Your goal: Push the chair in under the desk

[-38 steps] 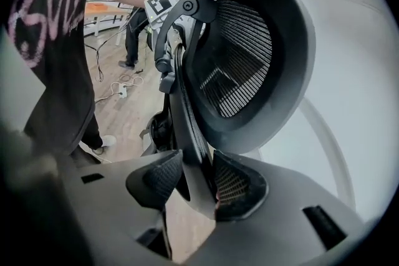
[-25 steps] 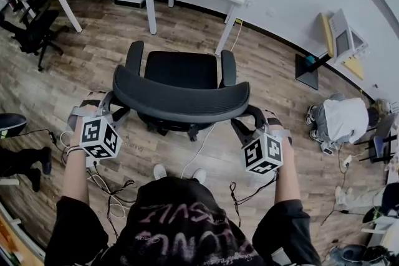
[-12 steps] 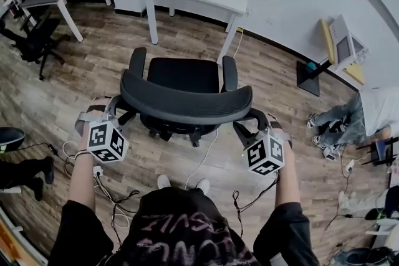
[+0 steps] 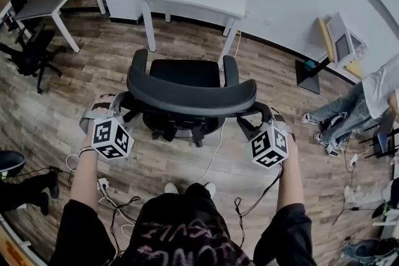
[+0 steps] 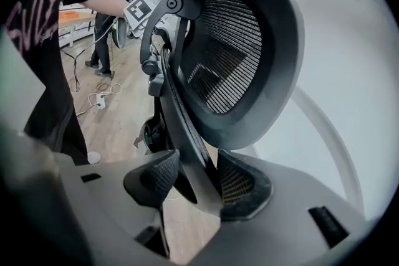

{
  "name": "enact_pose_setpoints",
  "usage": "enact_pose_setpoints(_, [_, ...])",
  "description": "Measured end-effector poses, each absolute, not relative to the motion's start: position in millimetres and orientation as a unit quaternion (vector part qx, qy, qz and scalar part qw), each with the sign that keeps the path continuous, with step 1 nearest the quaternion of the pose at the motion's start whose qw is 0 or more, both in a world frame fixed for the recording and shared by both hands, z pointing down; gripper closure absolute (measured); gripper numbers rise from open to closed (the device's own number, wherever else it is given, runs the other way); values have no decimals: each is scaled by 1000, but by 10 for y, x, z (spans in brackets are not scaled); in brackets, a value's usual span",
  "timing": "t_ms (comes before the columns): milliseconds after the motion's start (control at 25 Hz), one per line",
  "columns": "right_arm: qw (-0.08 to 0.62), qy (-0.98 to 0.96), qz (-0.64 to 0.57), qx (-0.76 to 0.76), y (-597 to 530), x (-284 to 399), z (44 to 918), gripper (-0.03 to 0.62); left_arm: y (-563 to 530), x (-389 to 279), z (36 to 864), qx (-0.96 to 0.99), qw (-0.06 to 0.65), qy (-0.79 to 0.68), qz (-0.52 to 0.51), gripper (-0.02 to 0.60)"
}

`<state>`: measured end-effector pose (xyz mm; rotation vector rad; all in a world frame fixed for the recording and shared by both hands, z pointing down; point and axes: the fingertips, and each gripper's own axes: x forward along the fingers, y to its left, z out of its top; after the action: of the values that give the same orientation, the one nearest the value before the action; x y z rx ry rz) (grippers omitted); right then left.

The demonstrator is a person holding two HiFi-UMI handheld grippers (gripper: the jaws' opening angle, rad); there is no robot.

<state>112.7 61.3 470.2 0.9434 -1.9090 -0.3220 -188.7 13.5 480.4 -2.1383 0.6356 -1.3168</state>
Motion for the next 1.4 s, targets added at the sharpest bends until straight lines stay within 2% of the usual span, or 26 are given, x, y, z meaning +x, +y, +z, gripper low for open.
enact_pose_setpoints(480, [463, -782, -126, 398, -298, 1104, 4492, 393, -875, -1883, 4600, -803, 263, 228, -484, 371])
enact_pose_setpoints(880, [448, -783, -145, 406, -456, 1144, 4710, 385, -1063, -1839, 4821, -802, 276, 232, -476, 371])
enact_pose_setpoints(1400, [443, -783, -150, 411, -1289, 1309, 4729, 383, -1931, -1670, 4854, -798, 257, 246, -486, 365])
